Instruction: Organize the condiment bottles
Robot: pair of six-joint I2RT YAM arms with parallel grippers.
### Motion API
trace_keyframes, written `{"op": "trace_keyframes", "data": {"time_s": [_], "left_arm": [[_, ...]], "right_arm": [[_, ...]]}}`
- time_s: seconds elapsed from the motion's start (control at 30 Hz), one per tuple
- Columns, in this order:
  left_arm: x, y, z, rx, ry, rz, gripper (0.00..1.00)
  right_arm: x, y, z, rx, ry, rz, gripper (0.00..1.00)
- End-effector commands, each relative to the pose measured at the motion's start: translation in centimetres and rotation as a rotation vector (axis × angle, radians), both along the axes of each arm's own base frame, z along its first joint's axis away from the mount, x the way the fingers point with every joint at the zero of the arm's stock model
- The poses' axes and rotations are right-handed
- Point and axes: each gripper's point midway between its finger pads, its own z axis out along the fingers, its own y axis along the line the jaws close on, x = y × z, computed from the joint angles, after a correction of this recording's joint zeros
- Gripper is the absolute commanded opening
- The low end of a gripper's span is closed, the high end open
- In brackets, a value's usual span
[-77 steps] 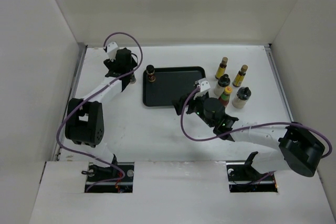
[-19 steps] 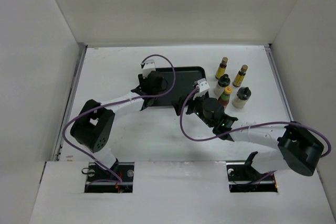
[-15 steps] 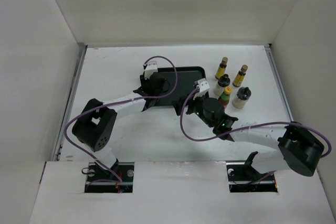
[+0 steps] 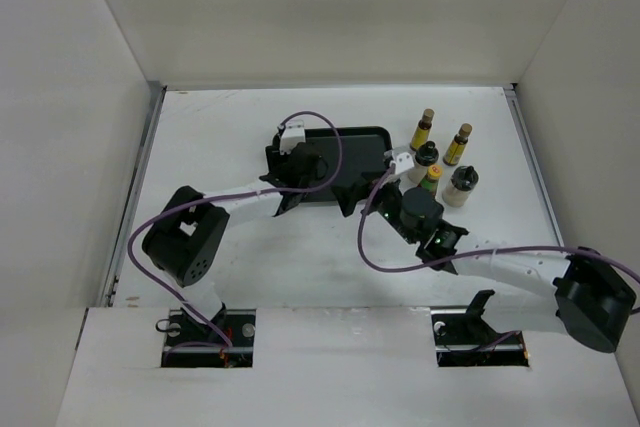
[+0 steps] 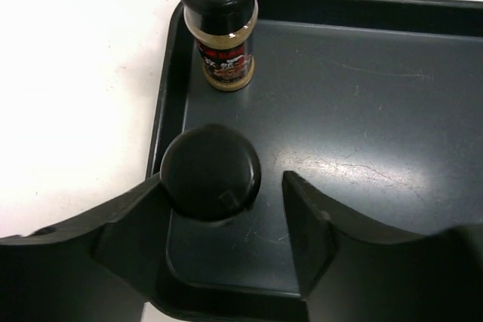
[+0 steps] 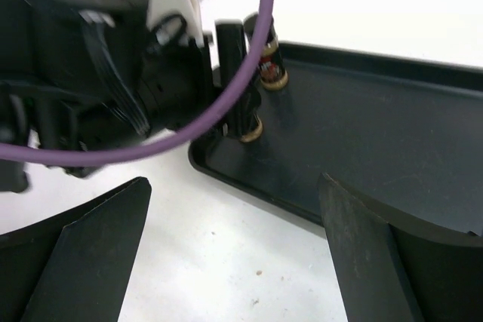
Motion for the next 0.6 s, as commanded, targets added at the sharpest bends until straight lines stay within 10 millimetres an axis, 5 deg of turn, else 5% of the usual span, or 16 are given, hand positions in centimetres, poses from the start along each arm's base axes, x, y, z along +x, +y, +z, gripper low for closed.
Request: {"op": "trace_keyframes", "data": {"time_s": [0.0, 0.2, 0.47, 0.57], "left_arm": [[0.2, 0.2, 1.5, -0.018, -0.056, 0.018, 0.63], [-0.2, 0.2, 3.2, -0.055, -0.100, 0.014, 0.79], [-2.4, 1.0, 11.5, -0.232, -0.297, -0.013, 0.89], [-4.5, 2.1, 13.8, -0.325, -0.399, -0.025, 0.87]], "right_arm": [[-0.4, -0.8, 3.3, 0.082, -0.070, -0.011, 0.98], [-1.7, -1.8, 5.5, 0.137, -0.118, 0.000, 0.85], [-3.3, -3.5, 8.4, 0.247, -0.149, 0.012, 0.39], [-1.9, -5.3, 8.5, 0.213, -0.118, -0.079, 0.33]]}}
